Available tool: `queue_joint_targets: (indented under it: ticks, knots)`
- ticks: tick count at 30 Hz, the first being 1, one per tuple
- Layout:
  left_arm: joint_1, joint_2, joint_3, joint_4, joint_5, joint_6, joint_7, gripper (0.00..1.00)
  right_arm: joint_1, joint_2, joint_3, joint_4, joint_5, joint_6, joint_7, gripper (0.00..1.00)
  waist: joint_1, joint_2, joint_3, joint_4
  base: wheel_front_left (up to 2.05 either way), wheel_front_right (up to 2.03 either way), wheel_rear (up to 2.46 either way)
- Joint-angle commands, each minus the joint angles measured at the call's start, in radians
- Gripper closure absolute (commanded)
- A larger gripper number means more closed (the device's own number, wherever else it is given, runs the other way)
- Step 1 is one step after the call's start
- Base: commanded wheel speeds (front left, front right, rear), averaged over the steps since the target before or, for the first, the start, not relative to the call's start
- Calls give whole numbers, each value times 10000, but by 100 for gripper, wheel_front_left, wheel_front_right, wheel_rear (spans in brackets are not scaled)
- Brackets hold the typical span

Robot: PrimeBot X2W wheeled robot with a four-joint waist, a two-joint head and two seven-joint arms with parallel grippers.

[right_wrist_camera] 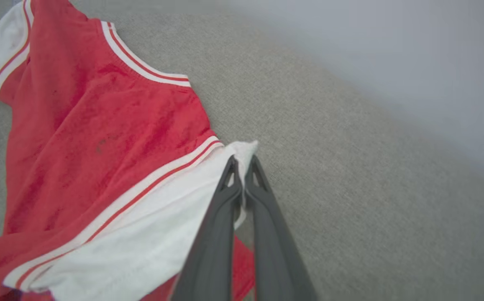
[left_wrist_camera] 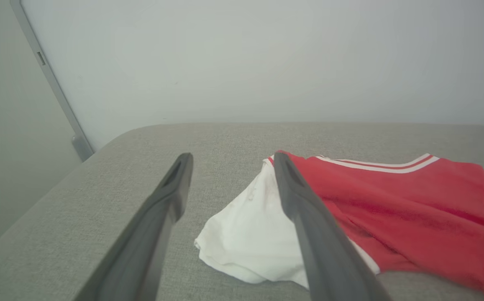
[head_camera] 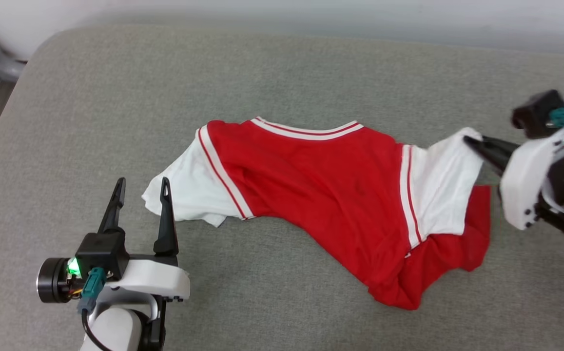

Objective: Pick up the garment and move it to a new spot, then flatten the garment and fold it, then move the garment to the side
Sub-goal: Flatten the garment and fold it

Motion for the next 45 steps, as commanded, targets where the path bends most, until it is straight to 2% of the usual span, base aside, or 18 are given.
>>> queue_joint_targets:
  ticks: [1, 7, 11, 16, 20, 26, 30, 31, 32, 36, 40, 41, 42, 45]
  knots:
    - [155, -52, 83, -13, 78, -31, -29, 0, 213, -152, -234, 11, 63, -10, -220, 100, -1, -1, -182, -181, 0, 0, 0]
    - [471, -93, 259, -78, 108, -122, -29, 0, 1154, -818, -1599, 229, 218, -10, -735, 100, -1, -1, -297, -471, 0, 0, 0]
    - [408, -117, 319, -63, 180, -192, -29, 0, 1747, -1149, -2492, 746, 279, -10, -657, 100, -1, -1, -178, -595, 0, 0, 0]
    - [215, -176, 323, -47, 261, -321, -29, 0, 2270, -1174, -3364, 1865, 264, -12, -196, 100, -1, -1, 112, -622, 0, 0, 0]
    - [-9, -248, 282, 30, 343, -457, -29, 0, 2586, -859, -3871, 3097, 316, -10, 49, 100, -1, -1, 369, -533, 0, 0, 0]
    - [-245, -303, 360, 281, 427, -595, -29, 0, 2712, -116, -3912, 4507, 206, -7, 354, 100, -1, -1, 582, -436, 0, 0, 0]
    - [-276, -244, 481, 482, 434, -682, -29, 0, 2561, 273, -3973, 4903, 89, -6, -165, 100, -1, -1, 467, -475, 0, 0, 0]
    - [-274, -212, 511, 540, 429, -708, -29, 0, 2477, 280, -4035, 4979, -2, -6, -463, 59, -1, -1, 394, -499, 0, 0, 0]
    - [-287, -180, 537, 604, 429, -749, -29, 0, 2410, 276, -4106, 5049, -111, -7, -816, 2, -1, -1, 306, -526, 0, 0, 0]
    - [-341, -4, 729, 809, 358, -877, -29, 0, 2262, 485, -4442, 5160, -464, -9, -2234, 0, -1, -1, -84, -706, 0, 0, 0]
    - [-548, 295, 805, 996, 283, -1194, -27, 0, 2309, 724, -4706, 5043, -1066, -9, -3555, 0, -1, -1, -402, -931, 0, 0, 0]
    - [-548, 295, 805, 996, 283, -1194, -27, 0, 2309, 724, -4706, 5043, -1066, -9, -3555, 0, -1, -1, -402, -931, 0, 0, 0]
    - [-1045, 677, 775, 1201, 263, -1546, 194, 0, 2352, 914, -5168, 4854, -1620, -9, -4234, 0, -1, -1, -532, -1085, 0, 0, 0]
    - [-1709, 1067, 793, 1236, 160, -1902, 621, 0, 2663, 1290, -5833, 4277, -2199, -9, -4461, 0, -1, -1, -553, -1235, 0, 0, 0]
